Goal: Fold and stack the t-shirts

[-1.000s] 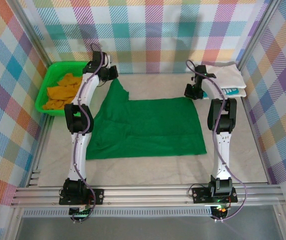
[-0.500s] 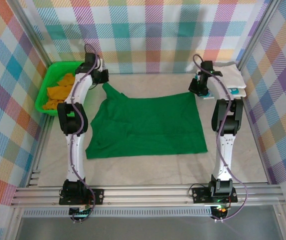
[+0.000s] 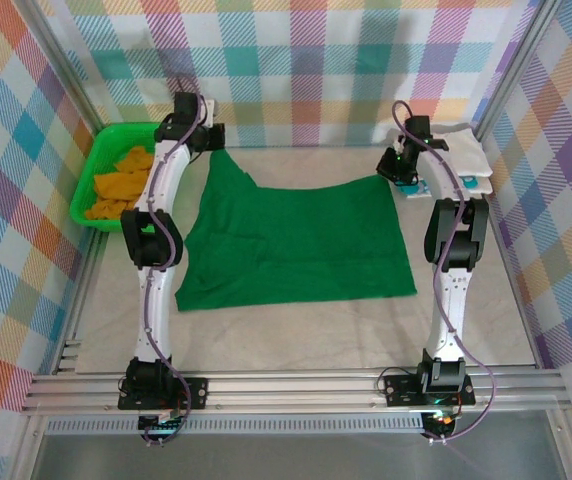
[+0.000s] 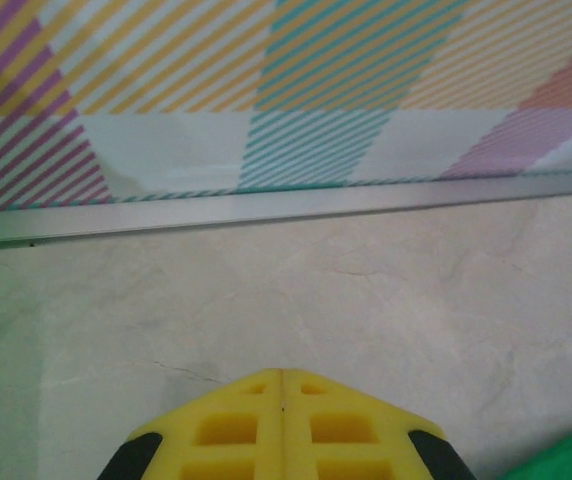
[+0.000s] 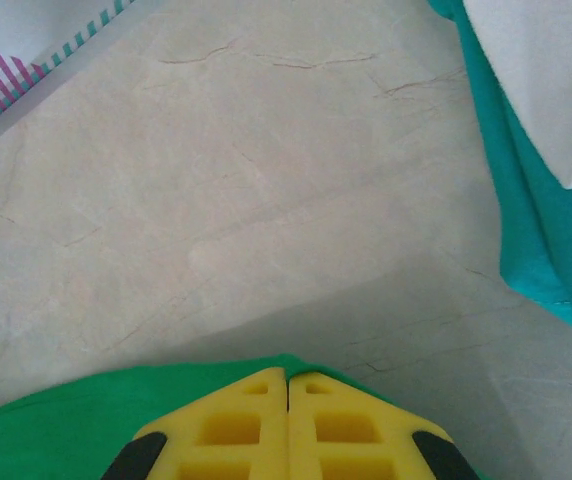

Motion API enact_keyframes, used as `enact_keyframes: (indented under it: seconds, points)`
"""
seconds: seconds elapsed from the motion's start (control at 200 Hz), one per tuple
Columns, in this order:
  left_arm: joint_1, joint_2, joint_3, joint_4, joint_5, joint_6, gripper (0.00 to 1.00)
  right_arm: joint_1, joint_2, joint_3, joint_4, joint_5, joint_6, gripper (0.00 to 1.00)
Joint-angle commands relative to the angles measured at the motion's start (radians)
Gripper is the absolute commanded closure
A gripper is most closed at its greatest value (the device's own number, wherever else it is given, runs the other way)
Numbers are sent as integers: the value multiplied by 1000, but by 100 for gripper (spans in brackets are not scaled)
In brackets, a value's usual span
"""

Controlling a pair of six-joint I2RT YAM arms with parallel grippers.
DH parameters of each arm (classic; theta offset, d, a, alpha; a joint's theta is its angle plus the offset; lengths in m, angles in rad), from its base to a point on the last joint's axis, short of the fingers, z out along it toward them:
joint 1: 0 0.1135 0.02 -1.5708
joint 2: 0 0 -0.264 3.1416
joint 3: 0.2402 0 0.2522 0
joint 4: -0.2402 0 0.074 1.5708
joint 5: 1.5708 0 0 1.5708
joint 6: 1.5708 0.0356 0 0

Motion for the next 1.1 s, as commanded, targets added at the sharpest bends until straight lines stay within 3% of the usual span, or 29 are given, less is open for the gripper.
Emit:
enact_keyframes:
  seconds: [0.0,0.185,0.295,0.64,0.875,1.095]
  points:
    - [-14,-121,-61,-35,-40,51,100,-3,-69,-36,40,-30,38,100]
    - [-35,-431,-639,281,-101,38,100,-9,-232,-278,200,-16,72,100]
    - [-37,-520,-799,335,-102,28,100,-12,-282,-333,207,-30,70,100]
    - [-57,-601,-814,269,-182,35,100,-11,-329,-339,169,-39,73,100]
    - [-83,-797,-1108,322,-275,-22,100,-13,-418,-536,225,-1,90,100]
    - [-90,-918,-1304,347,-316,-65,100,-21,-397,-578,226,9,98,100]
